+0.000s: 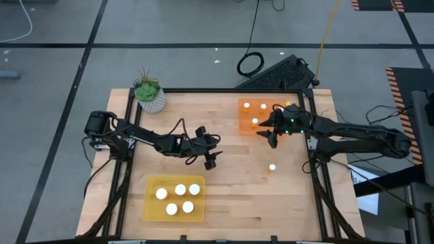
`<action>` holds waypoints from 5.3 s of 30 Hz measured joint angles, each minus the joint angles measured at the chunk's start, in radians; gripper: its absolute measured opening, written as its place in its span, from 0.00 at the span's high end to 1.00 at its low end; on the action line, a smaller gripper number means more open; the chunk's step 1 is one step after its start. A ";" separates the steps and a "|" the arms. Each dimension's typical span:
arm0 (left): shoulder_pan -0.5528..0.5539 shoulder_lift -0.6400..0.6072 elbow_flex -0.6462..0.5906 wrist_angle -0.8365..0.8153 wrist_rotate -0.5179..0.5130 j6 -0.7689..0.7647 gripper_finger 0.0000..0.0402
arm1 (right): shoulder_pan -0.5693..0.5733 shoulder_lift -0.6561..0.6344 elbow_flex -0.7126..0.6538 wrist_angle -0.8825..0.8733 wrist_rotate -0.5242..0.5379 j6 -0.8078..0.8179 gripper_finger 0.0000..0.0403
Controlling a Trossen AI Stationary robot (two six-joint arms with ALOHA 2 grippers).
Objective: Pick and place medicine bottles into bin by pill shape (circle, oval)
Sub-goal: Put the small pill bottle into the orange bin
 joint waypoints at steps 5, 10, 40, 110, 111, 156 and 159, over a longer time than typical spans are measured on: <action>0.000 0.000 0.000 0.001 0.000 -0.001 0.38 | 0.117 -0.069 0.000 -0.136 0.065 0.029 0.50; 0.000 0.000 0.000 0.001 0.000 -0.002 0.38 | 0.239 -0.117 0.000 -0.268 0.099 0.027 0.50; 0.000 0.000 0.000 0.002 0.000 0.003 0.38 | 0.621 -0.145 -0.068 -0.320 0.098 0.184 0.50; 0.000 0.000 0.000 0.002 0.000 0.003 0.38 | 0.791 -0.155 -0.250 -0.063 0.176 0.281 0.73; 0.000 0.000 0.000 0.003 0.000 0.003 0.38 | 0.791 -0.157 -0.250 -0.062 0.176 0.281 0.73; 0.000 0.000 0.000 0.004 0.000 0.022 0.38 | -0.104 -0.174 0.001 -0.215 0.174 -0.136 0.71; 0.000 0.000 0.000 0.004 0.000 0.022 0.38 | -0.163 -0.143 0.001 -0.215 0.173 -0.152 0.71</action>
